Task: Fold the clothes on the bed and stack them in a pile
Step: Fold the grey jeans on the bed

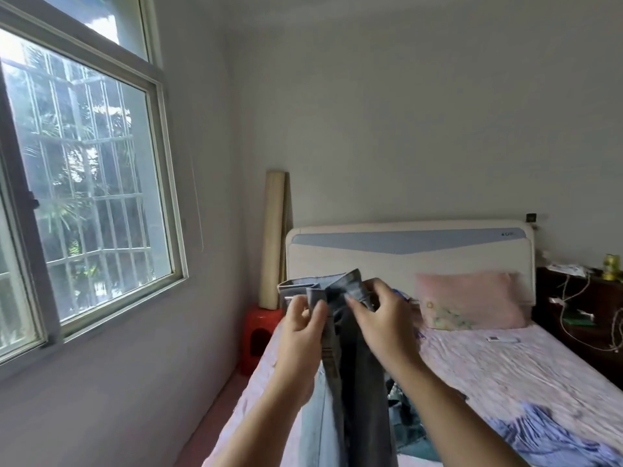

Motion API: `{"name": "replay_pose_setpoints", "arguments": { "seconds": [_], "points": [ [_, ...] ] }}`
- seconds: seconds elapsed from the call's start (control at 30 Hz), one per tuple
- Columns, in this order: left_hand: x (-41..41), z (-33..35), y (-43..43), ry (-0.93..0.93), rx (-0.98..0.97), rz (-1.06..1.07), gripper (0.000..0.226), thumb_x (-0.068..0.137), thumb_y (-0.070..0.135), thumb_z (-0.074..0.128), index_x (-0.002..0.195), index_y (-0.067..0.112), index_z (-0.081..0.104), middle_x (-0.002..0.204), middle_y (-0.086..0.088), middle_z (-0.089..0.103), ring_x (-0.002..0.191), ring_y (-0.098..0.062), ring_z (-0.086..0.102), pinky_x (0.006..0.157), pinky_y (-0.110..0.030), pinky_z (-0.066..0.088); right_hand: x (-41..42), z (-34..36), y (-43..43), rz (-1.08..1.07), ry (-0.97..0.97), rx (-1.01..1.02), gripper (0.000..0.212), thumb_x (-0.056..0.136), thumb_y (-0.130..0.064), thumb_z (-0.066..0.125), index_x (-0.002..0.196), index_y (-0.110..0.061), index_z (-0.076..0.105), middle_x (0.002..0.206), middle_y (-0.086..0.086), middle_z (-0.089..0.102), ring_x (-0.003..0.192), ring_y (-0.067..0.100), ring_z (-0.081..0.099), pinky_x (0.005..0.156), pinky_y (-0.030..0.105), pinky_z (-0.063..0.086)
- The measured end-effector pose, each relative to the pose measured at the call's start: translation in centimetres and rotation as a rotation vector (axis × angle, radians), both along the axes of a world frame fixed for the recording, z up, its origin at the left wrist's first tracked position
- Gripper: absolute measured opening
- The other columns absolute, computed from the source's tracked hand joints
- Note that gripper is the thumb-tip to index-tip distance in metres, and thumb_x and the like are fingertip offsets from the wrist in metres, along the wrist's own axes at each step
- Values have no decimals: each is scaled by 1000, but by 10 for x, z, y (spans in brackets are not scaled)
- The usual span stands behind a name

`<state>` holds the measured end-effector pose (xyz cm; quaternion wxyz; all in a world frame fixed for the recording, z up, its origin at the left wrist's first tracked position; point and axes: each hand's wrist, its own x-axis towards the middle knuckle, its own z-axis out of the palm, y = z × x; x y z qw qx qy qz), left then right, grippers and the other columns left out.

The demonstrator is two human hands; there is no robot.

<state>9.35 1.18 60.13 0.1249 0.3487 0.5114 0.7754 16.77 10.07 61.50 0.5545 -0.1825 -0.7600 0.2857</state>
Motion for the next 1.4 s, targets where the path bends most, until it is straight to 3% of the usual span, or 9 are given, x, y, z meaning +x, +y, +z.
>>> {"name": "replay_pose_setpoints", "arguments": {
  "seconds": [0.23,0.4,0.5,0.6,0.73,0.9,1.03,1.23,1.4],
  "points": [
    [15,0,-6,-20,37,-159,7,96,10,44,93,5,48,71,-5,62,62,-14,58,54,-23,51,11,-10,-1,339,-86,-110,4,82,-30,67,80,-26,67,76,-6,70,75,5,64,67,20,49],
    [16,-4,-7,-34,88,-183,13,95,9,43,100,-1,47,77,-11,61,71,-21,58,65,-30,50,16,-23,11,595,-190,-176,51,78,-70,46,89,-25,68,93,13,61,92,18,59,88,30,46],
    [18,-6,-9,-38,103,-242,14,93,12,43,99,1,50,73,-5,63,67,-15,60,63,-27,51,17,-27,7,580,-144,-172,16,81,-46,57,94,-49,66,100,14,60,93,3,60,85,14,44],
    [22,-6,-10,-34,92,-307,28,85,26,48,98,1,50,76,-3,62,71,-10,60,65,-22,52,18,-30,6,499,-87,-123,26,84,-19,62,95,-42,61,96,8,60,88,-4,58,77,6,40],
    [22,-10,-8,3,15,-261,36,81,26,64,101,0,50,82,-6,62,79,-13,62,70,-26,53,19,-32,-2,409,-104,-22,13,81,-34,64,94,-39,64,83,-6,57,83,0,57,69,7,40],
    [16,-13,-9,-38,5,-264,9,89,0,51,94,7,54,76,-8,61,69,-14,62,62,-24,52,25,-45,-6,498,-135,-12,41,78,-13,66,109,-38,58,81,-19,56,78,-9,55,73,7,40],
    [-6,-11,-18,379,-139,-184,11,76,22,64,85,22,57,82,-6,61,76,-16,56,70,-34,45,39,-57,16,464,-93,-187,51,78,-2,69,117,-31,54,93,-4,63,85,-1,59,79,17,48],
    [-21,8,-29,404,-1,-304,16,67,31,69,82,30,63,80,3,63,76,-13,54,69,-26,44,63,-62,69,190,-108,-392,83,70,-35,74,139,-25,29,133,4,44,118,13,45,94,28,38],
    [-31,16,-30,239,97,-414,40,54,44,85,82,24,65,79,1,68,69,-9,62,63,-21,52,69,-59,86,414,-84,-470,133,33,-79,71,144,-33,15,117,-15,50,104,-8,53,95,22,42]
  ]
}}
